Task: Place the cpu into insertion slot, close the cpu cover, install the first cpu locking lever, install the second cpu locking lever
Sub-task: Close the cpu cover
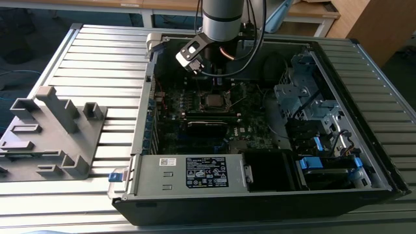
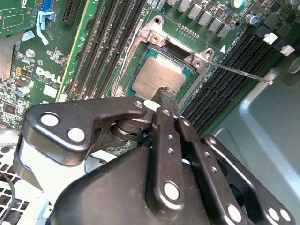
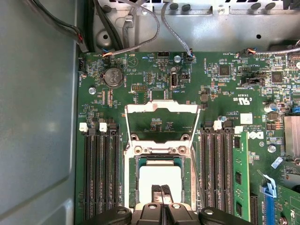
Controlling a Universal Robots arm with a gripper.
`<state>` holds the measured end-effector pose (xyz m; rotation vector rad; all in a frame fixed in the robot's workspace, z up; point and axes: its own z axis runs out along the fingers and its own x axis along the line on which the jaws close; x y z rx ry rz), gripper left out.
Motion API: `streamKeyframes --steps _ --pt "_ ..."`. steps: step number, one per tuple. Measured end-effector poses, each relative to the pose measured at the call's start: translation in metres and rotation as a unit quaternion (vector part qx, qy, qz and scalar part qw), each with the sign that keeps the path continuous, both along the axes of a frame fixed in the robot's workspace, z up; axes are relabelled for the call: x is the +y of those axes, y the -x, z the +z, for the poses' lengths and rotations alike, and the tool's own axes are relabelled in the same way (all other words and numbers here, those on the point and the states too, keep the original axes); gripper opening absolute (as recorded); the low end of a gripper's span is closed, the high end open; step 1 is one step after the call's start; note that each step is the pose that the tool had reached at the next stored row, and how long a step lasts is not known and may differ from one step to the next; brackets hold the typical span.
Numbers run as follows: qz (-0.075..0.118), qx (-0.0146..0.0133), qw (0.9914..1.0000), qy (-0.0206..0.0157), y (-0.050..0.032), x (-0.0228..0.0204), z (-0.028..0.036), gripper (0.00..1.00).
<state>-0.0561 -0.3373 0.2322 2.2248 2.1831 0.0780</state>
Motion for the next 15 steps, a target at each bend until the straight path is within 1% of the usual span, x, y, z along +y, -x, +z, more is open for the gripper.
streamKeyframes --steps 10,12,15 --pt "0.000 0.0001 1.00000 0.0002 0.0000 -0.0001 0.0012 0.11" --pt "0.000 0.0001 1.00000 0.0001 0.0000 0.0000 0.0027 0.11" --pt "0.000 0.0000 1.00000 0.0000 0.0000 0.0000 0.0078 0.11"
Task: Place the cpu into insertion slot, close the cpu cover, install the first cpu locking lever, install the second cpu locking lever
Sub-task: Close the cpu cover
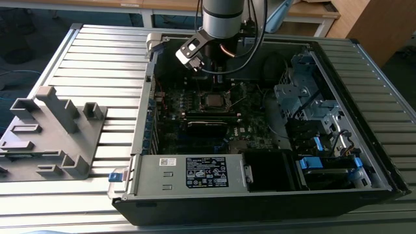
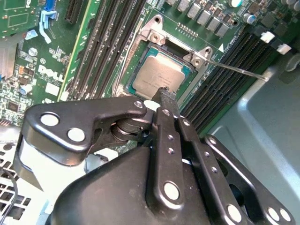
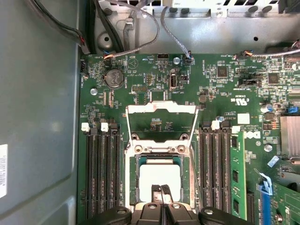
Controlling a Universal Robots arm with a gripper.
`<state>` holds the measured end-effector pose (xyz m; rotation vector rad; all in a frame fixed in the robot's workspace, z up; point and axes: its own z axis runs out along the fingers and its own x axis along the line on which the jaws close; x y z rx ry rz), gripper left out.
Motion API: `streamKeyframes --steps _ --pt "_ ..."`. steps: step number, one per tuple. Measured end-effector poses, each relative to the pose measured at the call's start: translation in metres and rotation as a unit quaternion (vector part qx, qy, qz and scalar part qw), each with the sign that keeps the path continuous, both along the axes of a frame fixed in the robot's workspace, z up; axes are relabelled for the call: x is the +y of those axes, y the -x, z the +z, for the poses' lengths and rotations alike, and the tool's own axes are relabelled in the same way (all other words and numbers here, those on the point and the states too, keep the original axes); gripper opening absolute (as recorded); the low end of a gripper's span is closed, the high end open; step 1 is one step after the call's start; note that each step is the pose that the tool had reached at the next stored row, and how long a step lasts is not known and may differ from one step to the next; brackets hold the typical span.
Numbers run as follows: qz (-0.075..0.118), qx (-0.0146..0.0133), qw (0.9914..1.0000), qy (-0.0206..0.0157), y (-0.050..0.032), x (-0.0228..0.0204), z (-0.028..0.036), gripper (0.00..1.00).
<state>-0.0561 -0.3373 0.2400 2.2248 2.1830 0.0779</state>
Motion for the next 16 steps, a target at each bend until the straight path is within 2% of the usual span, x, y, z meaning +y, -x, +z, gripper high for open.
streamKeyframes --steps 8,16 --pt "0.000 0.0000 1.00000 0.0000 0.0000 0.0000 0.0136 0.11" --pt "0.000 0.0001 1.00000 0.0001 0.0000 0.0000 0.0146 0.11"
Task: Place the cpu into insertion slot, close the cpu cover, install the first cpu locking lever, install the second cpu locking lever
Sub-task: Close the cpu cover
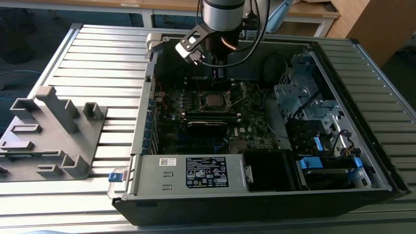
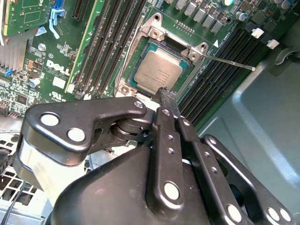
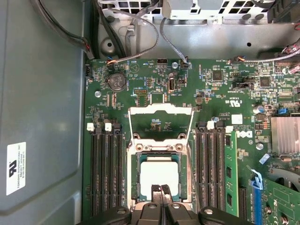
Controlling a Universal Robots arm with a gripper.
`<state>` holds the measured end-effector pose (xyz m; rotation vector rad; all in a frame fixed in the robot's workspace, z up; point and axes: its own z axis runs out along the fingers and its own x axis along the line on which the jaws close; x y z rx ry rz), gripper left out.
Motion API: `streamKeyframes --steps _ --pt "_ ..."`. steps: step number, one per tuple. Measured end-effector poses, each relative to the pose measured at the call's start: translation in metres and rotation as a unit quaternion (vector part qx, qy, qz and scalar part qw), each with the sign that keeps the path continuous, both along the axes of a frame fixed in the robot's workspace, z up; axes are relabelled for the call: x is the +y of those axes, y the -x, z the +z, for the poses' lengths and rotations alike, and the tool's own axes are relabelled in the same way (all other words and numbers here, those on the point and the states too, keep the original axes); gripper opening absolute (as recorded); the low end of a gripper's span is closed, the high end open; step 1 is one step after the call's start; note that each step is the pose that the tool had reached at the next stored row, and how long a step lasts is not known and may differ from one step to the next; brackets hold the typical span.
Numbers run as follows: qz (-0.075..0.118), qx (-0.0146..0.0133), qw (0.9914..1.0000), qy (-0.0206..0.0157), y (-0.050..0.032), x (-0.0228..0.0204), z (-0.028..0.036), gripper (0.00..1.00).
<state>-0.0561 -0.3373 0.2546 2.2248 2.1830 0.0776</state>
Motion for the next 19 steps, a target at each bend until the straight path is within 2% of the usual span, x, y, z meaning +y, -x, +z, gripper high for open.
streamKeyframes --steps 10,19 --pt "0.000 -0.0001 1.00000 -0.0001 0.0000 0.0000 0.0043 0.11" --pt "0.000 -0.0001 1.00000 -0.0001 0.0000 0.0000 0.0125 0.11"
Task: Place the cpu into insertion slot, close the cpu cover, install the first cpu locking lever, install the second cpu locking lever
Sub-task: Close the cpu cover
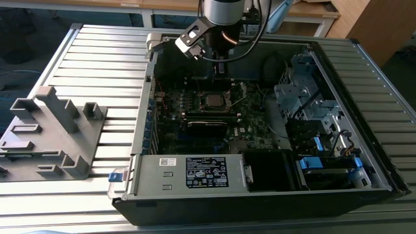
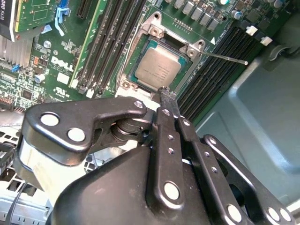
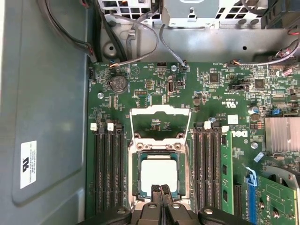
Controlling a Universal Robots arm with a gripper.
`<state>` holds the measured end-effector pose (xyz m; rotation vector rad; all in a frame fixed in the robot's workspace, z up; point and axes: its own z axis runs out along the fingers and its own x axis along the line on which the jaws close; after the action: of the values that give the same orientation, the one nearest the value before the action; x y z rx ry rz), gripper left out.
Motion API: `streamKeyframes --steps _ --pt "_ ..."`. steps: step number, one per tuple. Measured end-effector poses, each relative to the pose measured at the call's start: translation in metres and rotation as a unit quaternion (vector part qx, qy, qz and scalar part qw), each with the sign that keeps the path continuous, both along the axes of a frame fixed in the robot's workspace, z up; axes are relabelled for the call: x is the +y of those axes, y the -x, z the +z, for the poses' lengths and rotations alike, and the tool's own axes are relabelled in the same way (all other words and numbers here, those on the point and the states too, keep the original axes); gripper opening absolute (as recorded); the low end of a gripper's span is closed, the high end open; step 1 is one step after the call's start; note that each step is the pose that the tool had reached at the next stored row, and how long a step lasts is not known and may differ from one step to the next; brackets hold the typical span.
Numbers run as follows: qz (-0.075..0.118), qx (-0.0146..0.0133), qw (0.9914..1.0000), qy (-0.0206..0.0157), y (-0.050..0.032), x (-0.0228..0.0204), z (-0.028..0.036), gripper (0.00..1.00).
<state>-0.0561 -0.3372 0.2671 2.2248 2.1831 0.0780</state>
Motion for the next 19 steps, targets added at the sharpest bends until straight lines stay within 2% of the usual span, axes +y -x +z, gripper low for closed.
streamKeyframes --steps 16,17,18,19 --pt "0.000 0.0000 1.00000 0.0000 0.0000 0.0000 0.0006 0.11" --pt "0.000 0.0000 1.00000 0.0000 0.0000 0.0000 0.0030 0.11" --pt "0.000 0.0000 1.00000 0.0001 0.0000 0.0000 0.0189 0.11" --pt "0.000 0.0000 1.00000 0.0001 0.0000 0.0000 0.0191 0.11"
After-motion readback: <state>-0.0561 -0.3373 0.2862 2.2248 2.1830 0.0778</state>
